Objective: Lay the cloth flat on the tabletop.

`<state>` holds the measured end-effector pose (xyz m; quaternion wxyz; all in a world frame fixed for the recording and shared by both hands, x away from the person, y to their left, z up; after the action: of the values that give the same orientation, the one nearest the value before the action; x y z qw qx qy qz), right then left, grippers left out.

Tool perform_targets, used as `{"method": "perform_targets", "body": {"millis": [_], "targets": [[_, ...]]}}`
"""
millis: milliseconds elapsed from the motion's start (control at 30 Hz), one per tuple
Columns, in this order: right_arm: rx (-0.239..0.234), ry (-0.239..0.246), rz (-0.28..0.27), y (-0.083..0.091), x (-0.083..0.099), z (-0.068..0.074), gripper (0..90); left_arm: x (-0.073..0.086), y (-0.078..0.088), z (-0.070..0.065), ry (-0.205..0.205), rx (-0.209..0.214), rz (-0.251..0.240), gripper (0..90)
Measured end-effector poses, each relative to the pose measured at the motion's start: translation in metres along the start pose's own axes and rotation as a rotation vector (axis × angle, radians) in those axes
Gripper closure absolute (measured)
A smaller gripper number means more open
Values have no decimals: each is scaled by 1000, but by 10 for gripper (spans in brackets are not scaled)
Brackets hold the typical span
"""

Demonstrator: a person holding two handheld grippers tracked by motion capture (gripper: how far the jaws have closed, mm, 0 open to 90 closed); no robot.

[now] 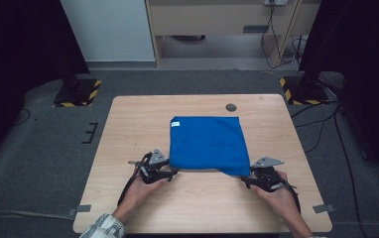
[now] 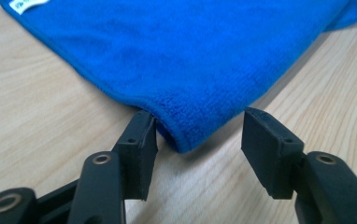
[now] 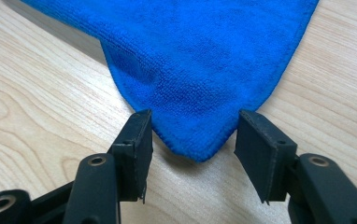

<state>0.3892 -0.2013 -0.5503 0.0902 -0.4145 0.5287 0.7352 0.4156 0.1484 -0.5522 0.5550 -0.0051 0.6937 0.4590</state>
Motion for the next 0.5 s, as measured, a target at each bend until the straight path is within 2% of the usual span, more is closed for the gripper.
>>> {"method": "perform_targets", "body": {"millis": [133, 233, 500], "targets": [[4, -7, 8, -2, 0, -1, 455, 0, -3, -1, -5, 5, 17, 481], [4, -8, 21, -4, 0, -2, 491, 0, -5, -2, -15, 10, 23, 524], [4, 9, 22, -7, -1, -5, 745, -6, -10, -3, -16, 23, 33, 755]]}}
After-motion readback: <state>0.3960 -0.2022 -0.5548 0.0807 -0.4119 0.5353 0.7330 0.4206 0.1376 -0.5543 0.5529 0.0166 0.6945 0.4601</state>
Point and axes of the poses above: each handheld gripper's, and its own axes: y roughly backward along the jaws, x roughly out of its underside, z roughly to its left, the point moved 4 cm from there along -y, roughly forward along the jaws, and after that the axes turned 6 degrees about -y, right-handed, at the moved point
